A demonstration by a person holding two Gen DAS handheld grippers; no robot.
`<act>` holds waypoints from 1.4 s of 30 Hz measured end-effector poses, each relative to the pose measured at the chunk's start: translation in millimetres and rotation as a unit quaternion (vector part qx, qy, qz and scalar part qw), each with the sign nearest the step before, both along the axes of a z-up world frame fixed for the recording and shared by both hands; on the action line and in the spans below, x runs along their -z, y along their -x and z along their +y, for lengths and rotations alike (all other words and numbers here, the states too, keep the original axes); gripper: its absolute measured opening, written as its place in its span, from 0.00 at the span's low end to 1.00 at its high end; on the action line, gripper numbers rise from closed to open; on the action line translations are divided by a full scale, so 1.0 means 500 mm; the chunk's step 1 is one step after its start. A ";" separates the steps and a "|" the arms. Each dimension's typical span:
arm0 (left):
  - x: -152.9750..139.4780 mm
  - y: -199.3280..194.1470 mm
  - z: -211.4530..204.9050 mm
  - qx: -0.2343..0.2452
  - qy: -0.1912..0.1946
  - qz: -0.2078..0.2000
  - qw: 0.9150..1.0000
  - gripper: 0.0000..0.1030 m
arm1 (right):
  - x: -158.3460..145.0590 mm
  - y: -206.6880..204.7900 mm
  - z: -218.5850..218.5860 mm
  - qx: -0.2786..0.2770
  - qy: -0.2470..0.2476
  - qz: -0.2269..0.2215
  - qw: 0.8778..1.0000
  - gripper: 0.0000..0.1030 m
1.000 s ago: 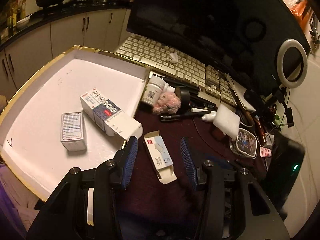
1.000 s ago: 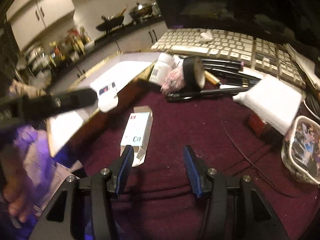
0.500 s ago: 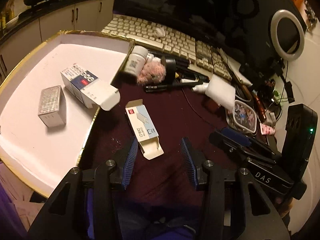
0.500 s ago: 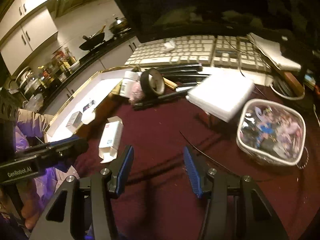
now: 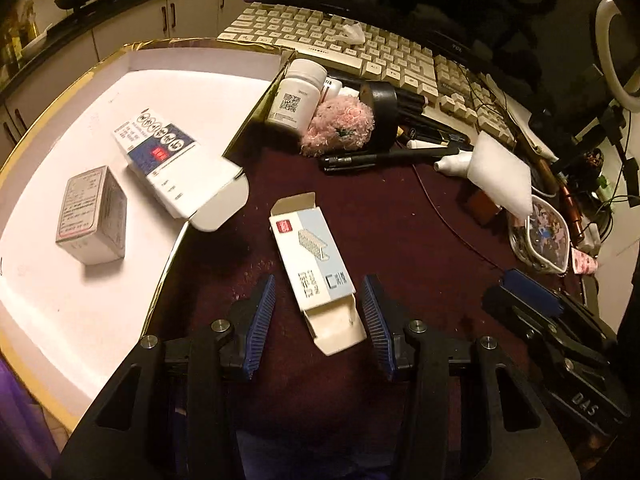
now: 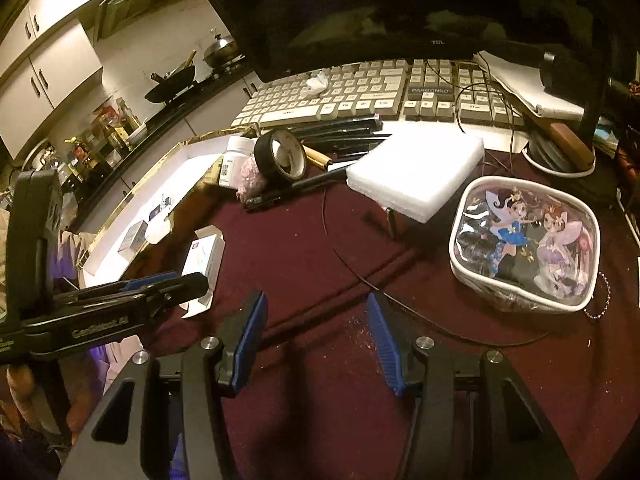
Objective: Organize objects
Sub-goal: 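Grasp the open white stapler box on the table with the left tool, then carry the stapler box toward the tray with the left tool while the right tool grasps the white foam sheet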
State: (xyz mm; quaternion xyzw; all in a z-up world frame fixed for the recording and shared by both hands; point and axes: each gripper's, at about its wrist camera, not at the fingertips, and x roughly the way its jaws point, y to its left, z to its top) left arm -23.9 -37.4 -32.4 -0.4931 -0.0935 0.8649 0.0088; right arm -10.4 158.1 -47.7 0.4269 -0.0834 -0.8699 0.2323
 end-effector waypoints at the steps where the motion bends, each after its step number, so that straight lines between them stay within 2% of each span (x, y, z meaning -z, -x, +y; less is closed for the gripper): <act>1: 0.001 0.003 0.001 -0.001 0.002 0.000 1.000 0.43 | 0.000 0.001 0.000 0.000 0.000 0.000 1.000 0.51; 2: 0.004 0.006 0.002 -0.001 0.006 -0.002 1.000 0.41 | -0.001 0.001 0.000 0.000 0.001 0.000 1.000 0.51; 3: 0.005 0.007 0.003 -0.003 0.017 0.004 1.000 0.33 | -0.001 0.001 0.000 0.000 0.002 0.001 1.000 0.51; 4: 0.006 0.009 0.005 -0.003 0.025 0.004 1.000 0.32 | -0.003 0.000 -0.001 0.000 0.004 0.003 1.000 0.51; 10: 0.006 -0.004 0.009 0.010 0.016 0.009 1.000 0.31 | -0.035 0.006 0.018 0.009 0.006 0.026 1.000 0.51; 15: 0.005 -0.025 0.047 0.048 0.021 0.011 0.999 0.31 | -0.064 0.041 0.060 0.063 0.003 0.037 0.997 0.51; 21: 0.005 -0.027 0.055 0.054 0.019 0.011 0.998 0.31 | -0.054 0.111 0.088 0.132 -0.006 -0.005 0.991 0.51; 26: 0.007 -0.028 0.053 0.055 0.016 0.012 0.998 0.31 | -0.047 0.152 0.082 0.140 0.003 -0.027 0.990 0.51; 38: 0.007 -0.031 0.053 0.058 0.015 0.015 0.998 0.31 | -0.051 0.199 0.024 0.128 -0.071 -0.016 0.989 0.68; 42: 0.008 -0.031 0.051 0.059 0.013 0.015 0.998 0.31 | -0.044 0.215 -0.001 0.127 -0.116 -0.012 0.985 0.70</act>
